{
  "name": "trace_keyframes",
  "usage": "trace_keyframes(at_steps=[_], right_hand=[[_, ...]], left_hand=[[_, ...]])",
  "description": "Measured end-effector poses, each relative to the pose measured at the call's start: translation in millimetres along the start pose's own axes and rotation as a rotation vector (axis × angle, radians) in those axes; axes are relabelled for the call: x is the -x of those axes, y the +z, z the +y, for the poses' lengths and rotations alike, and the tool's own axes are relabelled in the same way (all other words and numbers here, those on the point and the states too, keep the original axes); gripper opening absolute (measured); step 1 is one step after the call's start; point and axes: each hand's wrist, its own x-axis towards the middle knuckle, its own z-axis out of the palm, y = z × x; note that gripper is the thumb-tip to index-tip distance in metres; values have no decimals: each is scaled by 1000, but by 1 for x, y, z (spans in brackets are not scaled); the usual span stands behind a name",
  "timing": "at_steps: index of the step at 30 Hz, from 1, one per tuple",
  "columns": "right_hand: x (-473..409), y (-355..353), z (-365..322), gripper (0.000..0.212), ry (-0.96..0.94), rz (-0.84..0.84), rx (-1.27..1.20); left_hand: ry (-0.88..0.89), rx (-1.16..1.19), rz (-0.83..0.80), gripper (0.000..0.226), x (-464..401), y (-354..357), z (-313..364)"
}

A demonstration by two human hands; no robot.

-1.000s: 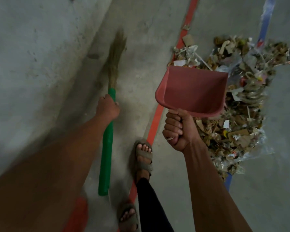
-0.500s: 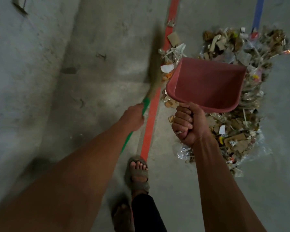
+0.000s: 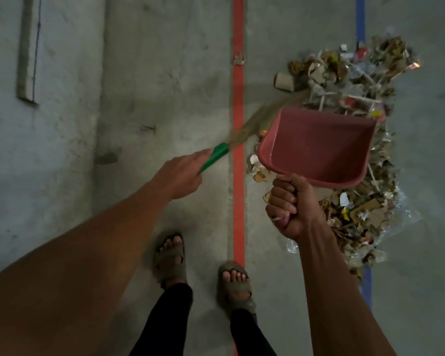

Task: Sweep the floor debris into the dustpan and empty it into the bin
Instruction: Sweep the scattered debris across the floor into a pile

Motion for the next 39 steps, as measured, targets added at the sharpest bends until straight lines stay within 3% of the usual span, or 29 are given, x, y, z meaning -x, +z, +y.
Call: trace_keyframes(at_steps=[8, 16, 19, 22, 27, 32, 35, 39], right_hand=[[-6, 53, 22, 38, -104, -20, -150], [-42, 105, 24, 38, -126, -116, -210], [-67, 113, 16, 39, -131, -150, -231], [-98, 119, 6, 39, -113, -184, -257], [-135, 135, -44, 40, -157, -175, -269], [-145, 135, -79, 41, -211, -141, -248], [-149, 126, -87, 42, -254, -105, -333], [-149, 124, -99, 43, -346, -11, -346]], left_hand=[[-102, 66, 162, 75, 1, -51, -65], [-330, 75, 220, 65, -66, -86, -100], [-456, 132, 170, 59, -107, -90, -104], [-551, 210, 14, 51, -150, -82, -105], [-424, 213, -152, 64, -207, -53, -84], [-104, 147, -288, 65, -257, -44, -53], [66, 34, -237, 72, -272, -52, -34], [155, -136, -130, 80, -271, -61, -39]])
